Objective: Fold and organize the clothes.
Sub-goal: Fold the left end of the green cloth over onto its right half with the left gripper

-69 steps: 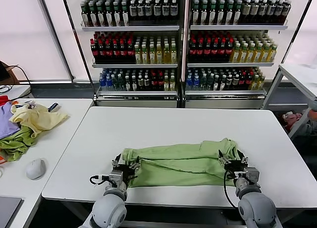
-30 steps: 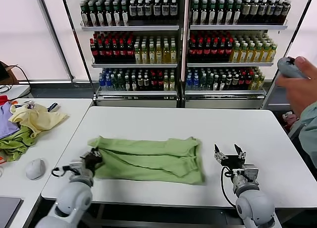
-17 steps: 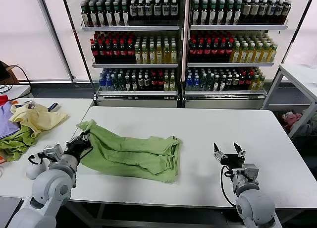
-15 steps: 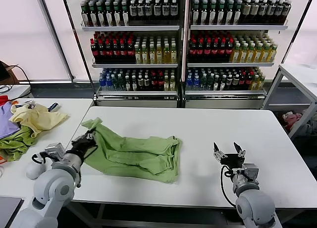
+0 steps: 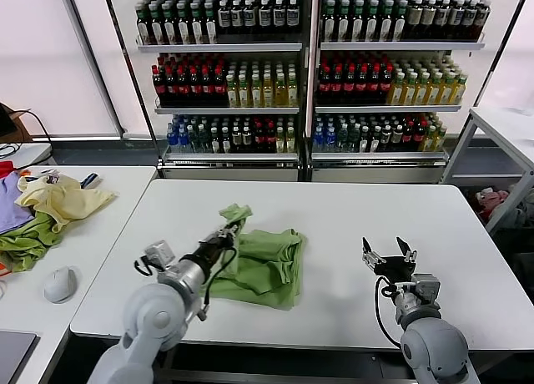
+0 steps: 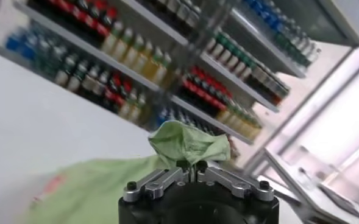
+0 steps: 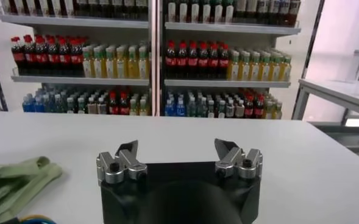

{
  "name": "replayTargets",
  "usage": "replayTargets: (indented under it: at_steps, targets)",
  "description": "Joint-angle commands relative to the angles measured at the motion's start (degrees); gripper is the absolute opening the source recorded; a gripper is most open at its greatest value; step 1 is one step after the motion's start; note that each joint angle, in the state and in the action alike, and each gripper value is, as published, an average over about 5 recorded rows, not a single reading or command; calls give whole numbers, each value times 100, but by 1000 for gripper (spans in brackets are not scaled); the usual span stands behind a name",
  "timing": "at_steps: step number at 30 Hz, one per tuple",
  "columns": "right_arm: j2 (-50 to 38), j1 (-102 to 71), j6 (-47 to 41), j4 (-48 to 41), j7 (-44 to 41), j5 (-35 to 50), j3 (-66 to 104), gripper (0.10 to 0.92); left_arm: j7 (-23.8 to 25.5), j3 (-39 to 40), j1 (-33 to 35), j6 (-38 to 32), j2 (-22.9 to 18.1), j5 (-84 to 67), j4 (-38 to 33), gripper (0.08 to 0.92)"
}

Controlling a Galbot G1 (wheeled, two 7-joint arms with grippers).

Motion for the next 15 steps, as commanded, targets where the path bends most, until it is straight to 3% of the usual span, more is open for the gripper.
replayTargets:
  at_steps: [1,6,15]
  targets:
    - [4,11,12,-19,-4,7,-3,823,106,1085,-532,72,-612,499,874,111]
    - [-6,30,22,-41,-7,19,-3,823,386,1294,-661,-141,-690,1199,1237,154]
    - [-61,27,44,-55,-18,67,30,823,985,1200,-315,-351,-556,1310,747,411]
